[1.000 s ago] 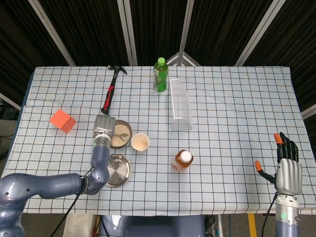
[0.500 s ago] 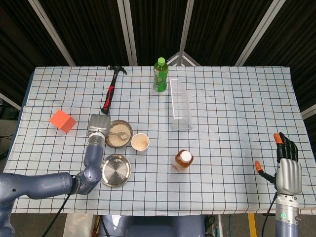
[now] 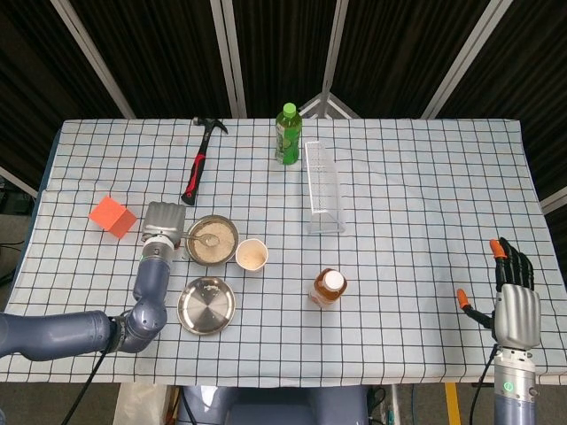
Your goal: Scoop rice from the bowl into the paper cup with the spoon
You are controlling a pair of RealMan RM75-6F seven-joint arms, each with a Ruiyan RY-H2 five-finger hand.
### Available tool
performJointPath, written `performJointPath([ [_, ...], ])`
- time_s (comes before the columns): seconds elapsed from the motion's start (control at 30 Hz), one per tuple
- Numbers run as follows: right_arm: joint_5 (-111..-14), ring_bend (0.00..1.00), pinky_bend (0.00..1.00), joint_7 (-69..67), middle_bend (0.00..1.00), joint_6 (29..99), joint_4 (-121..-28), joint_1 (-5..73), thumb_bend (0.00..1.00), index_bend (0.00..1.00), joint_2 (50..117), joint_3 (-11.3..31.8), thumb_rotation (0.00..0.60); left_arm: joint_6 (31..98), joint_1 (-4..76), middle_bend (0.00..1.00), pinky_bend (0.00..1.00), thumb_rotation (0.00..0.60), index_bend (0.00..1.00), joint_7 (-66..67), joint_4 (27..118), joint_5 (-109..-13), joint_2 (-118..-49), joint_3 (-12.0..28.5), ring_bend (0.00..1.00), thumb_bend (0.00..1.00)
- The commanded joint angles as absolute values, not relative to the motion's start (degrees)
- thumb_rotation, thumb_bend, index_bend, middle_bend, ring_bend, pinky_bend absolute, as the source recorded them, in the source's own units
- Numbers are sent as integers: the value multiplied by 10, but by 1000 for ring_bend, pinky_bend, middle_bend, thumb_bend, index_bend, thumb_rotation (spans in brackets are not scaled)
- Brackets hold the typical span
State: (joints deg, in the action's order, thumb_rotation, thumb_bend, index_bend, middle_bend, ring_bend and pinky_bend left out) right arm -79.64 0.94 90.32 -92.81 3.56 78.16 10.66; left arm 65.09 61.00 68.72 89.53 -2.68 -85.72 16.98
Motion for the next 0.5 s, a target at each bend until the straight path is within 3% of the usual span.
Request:
performJointPath([
  [0.03, -796, 0, 0, 11, 0, 903, -929, 35, 327, 0, 781, 106, 600, 659, 610, 1000, 1000, 600, 564, 682, 916, -30, -840, 170, 1000, 638],
  [0.5, -795, 0, 0, 12, 0, 902, -931, 35, 327, 0, 778, 106, 600, 686, 646, 1000, 1000, 600, 558, 703, 974, -15, -812, 181, 1000, 638],
])
